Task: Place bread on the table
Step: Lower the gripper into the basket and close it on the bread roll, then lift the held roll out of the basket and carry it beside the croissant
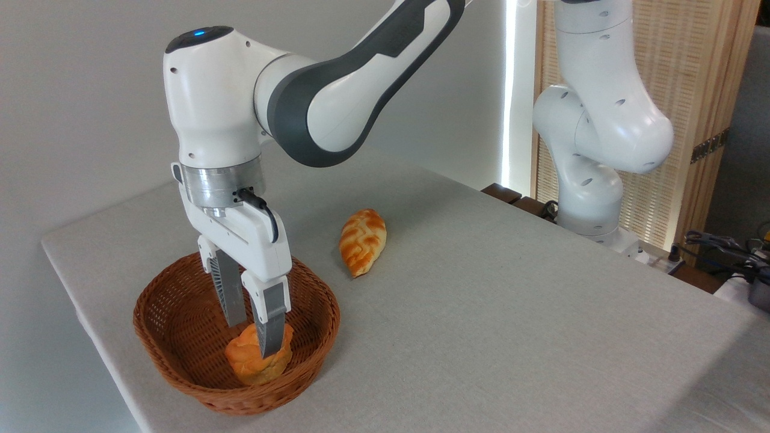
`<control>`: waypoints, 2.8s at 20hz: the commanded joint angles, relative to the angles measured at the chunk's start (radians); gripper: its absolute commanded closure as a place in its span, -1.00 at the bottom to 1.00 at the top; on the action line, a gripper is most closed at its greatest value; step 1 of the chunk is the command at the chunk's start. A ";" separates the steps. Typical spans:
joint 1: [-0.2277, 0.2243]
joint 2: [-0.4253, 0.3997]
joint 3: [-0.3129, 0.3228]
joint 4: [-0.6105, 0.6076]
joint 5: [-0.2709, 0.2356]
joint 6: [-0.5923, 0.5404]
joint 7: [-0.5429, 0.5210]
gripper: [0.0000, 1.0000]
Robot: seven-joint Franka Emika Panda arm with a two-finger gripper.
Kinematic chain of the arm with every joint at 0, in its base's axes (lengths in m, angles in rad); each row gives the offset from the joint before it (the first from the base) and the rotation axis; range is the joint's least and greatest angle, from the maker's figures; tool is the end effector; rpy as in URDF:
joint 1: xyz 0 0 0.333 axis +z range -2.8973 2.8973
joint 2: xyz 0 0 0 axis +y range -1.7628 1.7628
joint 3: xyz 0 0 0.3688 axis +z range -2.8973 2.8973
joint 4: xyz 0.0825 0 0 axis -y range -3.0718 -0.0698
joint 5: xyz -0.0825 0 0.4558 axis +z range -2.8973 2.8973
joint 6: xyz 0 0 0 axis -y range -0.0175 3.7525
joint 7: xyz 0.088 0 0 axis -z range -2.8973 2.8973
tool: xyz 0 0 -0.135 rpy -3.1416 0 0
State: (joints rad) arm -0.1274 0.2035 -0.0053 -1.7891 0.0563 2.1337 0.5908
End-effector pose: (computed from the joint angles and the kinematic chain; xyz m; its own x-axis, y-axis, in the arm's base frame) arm 0.7054 -0.0901 0.4450 0.7252 -0.6829 0.0882 -0.6728 -0.7300 -0.1197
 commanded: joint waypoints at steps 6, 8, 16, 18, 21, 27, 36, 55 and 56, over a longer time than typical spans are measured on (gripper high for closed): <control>0.000 0.011 -0.005 -0.044 0.068 0.069 -0.005 -0.38; 0.002 0.017 -0.012 -0.044 0.060 0.071 -0.005 0.41; 0.002 0.022 -0.016 -0.039 0.057 0.080 -0.005 1.00; 0.002 0.017 -0.015 -0.035 0.043 0.080 -0.002 1.00; 0.002 0.014 -0.013 -0.030 0.034 0.078 0.000 1.00; 0.008 0.011 -0.012 -0.029 0.033 0.077 -0.002 1.00; 0.009 -0.103 -0.005 -0.003 -0.116 0.010 0.001 1.00; -0.049 -0.490 0.022 -0.469 -0.085 -0.331 0.323 -0.79; -0.051 -0.481 0.025 -0.469 -0.082 -0.318 0.323 -0.80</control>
State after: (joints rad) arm -0.1593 -0.2850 0.0087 -2.2562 -0.0439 1.7891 0.9016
